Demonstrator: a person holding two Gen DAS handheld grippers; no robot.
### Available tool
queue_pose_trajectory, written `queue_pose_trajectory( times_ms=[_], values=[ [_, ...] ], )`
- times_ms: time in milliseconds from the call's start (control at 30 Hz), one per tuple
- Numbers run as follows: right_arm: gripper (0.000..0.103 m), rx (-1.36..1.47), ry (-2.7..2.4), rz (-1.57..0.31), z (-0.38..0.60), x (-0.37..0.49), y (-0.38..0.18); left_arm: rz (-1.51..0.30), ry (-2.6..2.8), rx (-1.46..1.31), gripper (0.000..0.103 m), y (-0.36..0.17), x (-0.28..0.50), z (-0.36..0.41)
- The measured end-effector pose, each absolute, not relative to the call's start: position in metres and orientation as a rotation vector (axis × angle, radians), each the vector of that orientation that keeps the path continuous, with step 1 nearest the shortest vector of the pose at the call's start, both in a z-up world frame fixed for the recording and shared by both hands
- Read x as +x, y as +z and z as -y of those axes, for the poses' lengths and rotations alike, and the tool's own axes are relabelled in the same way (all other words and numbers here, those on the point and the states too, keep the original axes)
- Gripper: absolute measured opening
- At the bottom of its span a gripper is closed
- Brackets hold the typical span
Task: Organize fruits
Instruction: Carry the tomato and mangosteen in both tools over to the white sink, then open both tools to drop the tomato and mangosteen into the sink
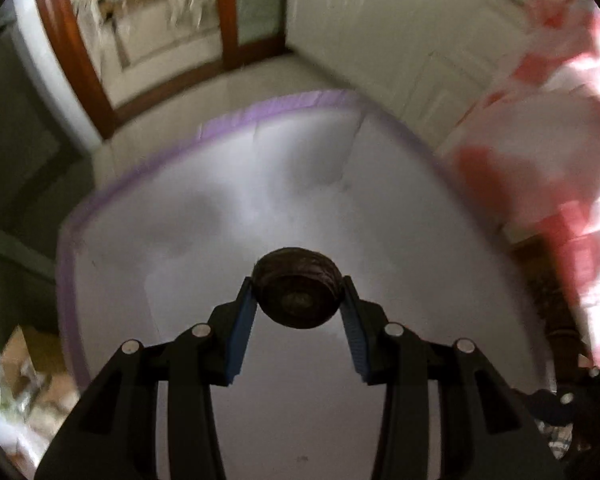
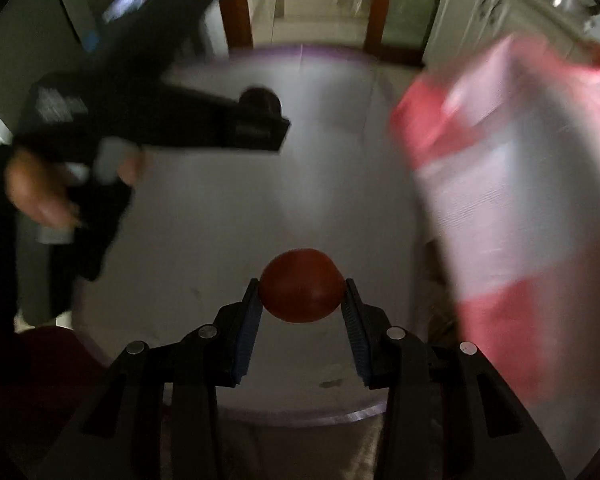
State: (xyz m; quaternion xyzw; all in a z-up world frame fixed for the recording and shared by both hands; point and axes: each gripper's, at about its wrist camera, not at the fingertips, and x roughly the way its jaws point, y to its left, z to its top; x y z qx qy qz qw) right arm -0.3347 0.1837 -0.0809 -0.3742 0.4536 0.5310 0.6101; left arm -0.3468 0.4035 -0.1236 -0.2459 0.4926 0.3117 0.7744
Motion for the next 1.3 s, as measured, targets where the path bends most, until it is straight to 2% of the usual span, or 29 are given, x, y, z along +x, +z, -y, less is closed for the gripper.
queue_pose_trajectory(
  times_ms=[100,200,333,367,433,533,833,900,1000,1033,1067,1133,1200,1267,1300],
  values=[
    [0.041,-0.907,1.199,-1.114,-0.195,-0.336,-0.105,-1.123,0.696,-0.574,0.043,-0.147,-0.353,-0.412],
    [0.041,-0.975,1.186,-1.104,-0.204,-0.343,-0.118,-1.152,0.68,-0.63,0.043,-0.16,-0.362,-0.415],
    [0.042,-1.037,1.173,-1.103,-0.211,-0.349,-0.127,-1.144,0.681,-0.629,0.064,-0.158,-0.364,-0.414],
    [0.047,-1.047,1.169,-1.1,-0.211,-0.35,-0.127,-1.144,0.682,-0.627,0.071,-0.157,-0.365,-0.414],
    [0.051,-1.062,1.175,-1.104,-0.213,-0.352,-0.127,-1.148,0.687,-0.631,0.078,-0.157,-0.37,-0.417],
    [0.06,-1.176,1.169,-1.078,-0.215,-0.365,-0.133,-1.167,0.701,-0.646,0.079,-0.163,-0.362,-0.418],
    [0.06,-1.211,1.161,-1.126,-0.211,-0.368,-0.129,-1.189,0.615,-0.701,0.08,-0.162,-0.366,-0.398],
    [0.062,-1.165,1.182,-1.055,-0.211,-0.368,-0.114,-1.129,0.605,-0.674,0.08,-0.146,-0.366,-0.393],
    [0.067,-1.002,1.227,-0.935,-0.203,-0.359,-0.07,-0.882,0.666,-0.631,0.08,-0.094,-0.38,-0.389],
    [0.068,-0.937,1.24,-0.915,-0.2,-0.354,-0.055,-0.783,0.696,-0.591,0.084,-0.072,-0.386,-0.386],
    [0.07,-0.85,1.263,-0.892,-0.194,-0.347,-0.036,-0.697,0.718,-0.548,0.098,-0.052,-0.389,-0.381],
    [0.075,-0.668,1.309,-0.834,-0.175,-0.333,0.007,-0.503,0.741,-0.438,0.101,-0.005,-0.393,-0.365],
    [0.08,-0.55,1.312,-0.747,-0.154,-0.323,0.042,-0.406,0.717,-0.361,0.101,0.027,-0.378,-0.345],
    [0.087,-0.416,1.279,-0.64,-0.116,-0.312,0.077,-0.382,0.643,-0.314,0.101,0.049,-0.355,-0.323],
    [0.087,-0.362,1.259,-0.607,-0.095,-0.302,0.087,-0.386,0.587,-0.301,0.101,0.062,-0.344,-0.309]
  ],
)
